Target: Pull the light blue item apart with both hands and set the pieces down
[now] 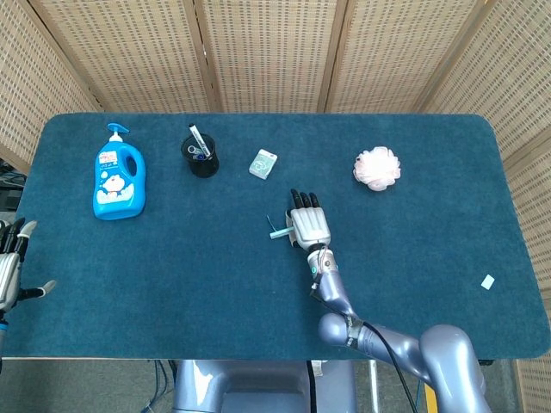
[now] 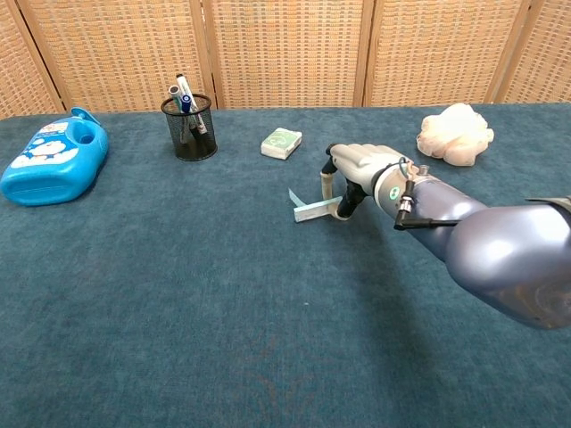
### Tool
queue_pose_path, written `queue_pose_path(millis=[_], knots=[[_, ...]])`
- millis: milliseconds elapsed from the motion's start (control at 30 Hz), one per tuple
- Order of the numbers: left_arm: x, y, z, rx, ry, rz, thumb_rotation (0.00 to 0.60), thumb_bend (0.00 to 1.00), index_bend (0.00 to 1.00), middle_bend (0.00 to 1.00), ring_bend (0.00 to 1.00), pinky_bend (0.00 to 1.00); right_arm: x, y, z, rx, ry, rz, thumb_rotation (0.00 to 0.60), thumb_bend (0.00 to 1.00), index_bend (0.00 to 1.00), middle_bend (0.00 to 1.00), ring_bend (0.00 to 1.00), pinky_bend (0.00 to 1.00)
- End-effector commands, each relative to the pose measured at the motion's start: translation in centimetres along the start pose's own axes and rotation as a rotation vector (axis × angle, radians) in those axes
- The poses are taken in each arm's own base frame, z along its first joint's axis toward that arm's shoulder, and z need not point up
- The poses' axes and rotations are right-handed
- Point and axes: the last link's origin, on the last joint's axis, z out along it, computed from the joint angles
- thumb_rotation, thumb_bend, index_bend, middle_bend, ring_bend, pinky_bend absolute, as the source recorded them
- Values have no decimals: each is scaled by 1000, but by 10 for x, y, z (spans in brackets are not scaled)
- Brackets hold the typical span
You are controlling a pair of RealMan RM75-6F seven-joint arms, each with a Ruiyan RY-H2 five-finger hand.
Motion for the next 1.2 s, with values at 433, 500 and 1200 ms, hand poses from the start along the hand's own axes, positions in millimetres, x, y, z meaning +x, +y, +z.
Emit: queue_pose_path(millis=[433, 500, 1200], knots=[[9, 30, 12, -189, 50, 13, 600, 0, 0, 0, 0, 0, 60, 5, -43, 175, 154, 66, 600, 517, 595, 54, 0, 0], [14, 43, 21, -274, 83, 41, 600, 0, 0, 0, 0, 0, 62, 5, -51, 190, 157, 47, 600, 518, 595, 57, 0, 0], [16, 187, 79, -782, 185, 166, 600, 117, 311, 648, 708, 632, 72, -31, -82, 272, 180, 14, 600, 569, 595, 73, 0, 0]])
